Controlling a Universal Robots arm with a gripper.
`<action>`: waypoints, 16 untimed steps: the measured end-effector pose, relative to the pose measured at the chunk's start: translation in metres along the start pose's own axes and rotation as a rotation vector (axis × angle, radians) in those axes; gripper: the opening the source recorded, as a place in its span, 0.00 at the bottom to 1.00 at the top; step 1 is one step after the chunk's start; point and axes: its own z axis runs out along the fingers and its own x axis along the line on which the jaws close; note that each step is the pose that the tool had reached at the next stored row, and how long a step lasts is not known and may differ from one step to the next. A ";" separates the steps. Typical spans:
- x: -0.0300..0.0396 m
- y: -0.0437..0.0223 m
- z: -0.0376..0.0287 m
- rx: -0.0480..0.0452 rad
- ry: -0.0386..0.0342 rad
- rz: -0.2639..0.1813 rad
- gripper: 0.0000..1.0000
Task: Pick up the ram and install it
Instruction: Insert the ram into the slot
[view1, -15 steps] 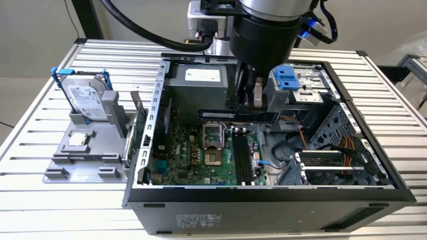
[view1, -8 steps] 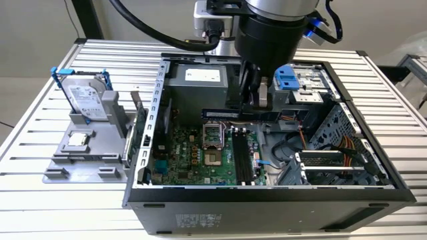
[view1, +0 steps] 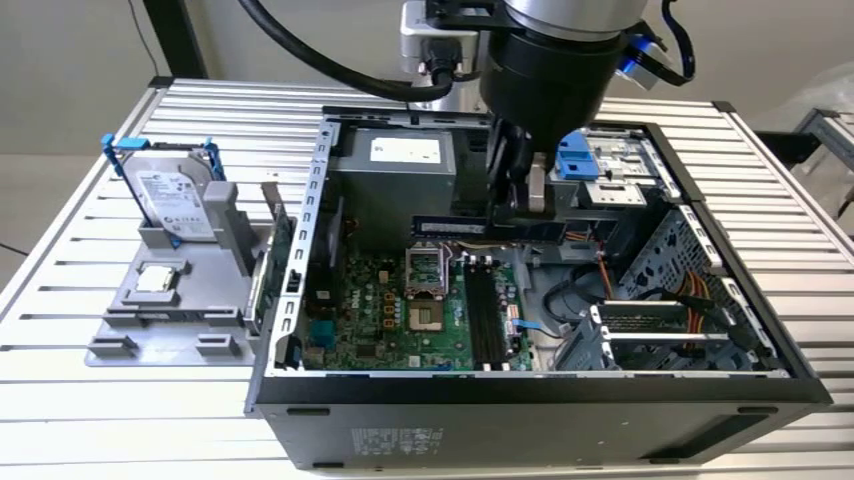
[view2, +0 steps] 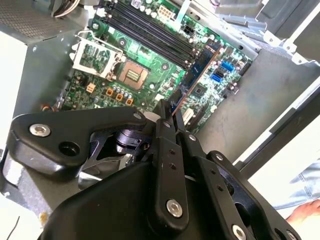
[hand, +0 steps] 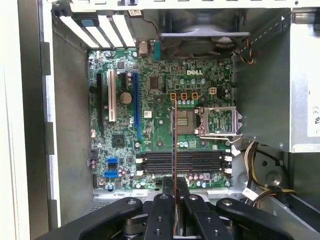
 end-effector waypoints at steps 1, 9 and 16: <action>-0.0002 -0.0008 0.0000 0.0000 0.0001 0.000 0.00; -0.0017 -0.0082 -0.0001 0.0000 0.0000 0.000 0.00; -0.0025 -0.0171 -0.0003 0.0000 -0.0003 0.021 0.00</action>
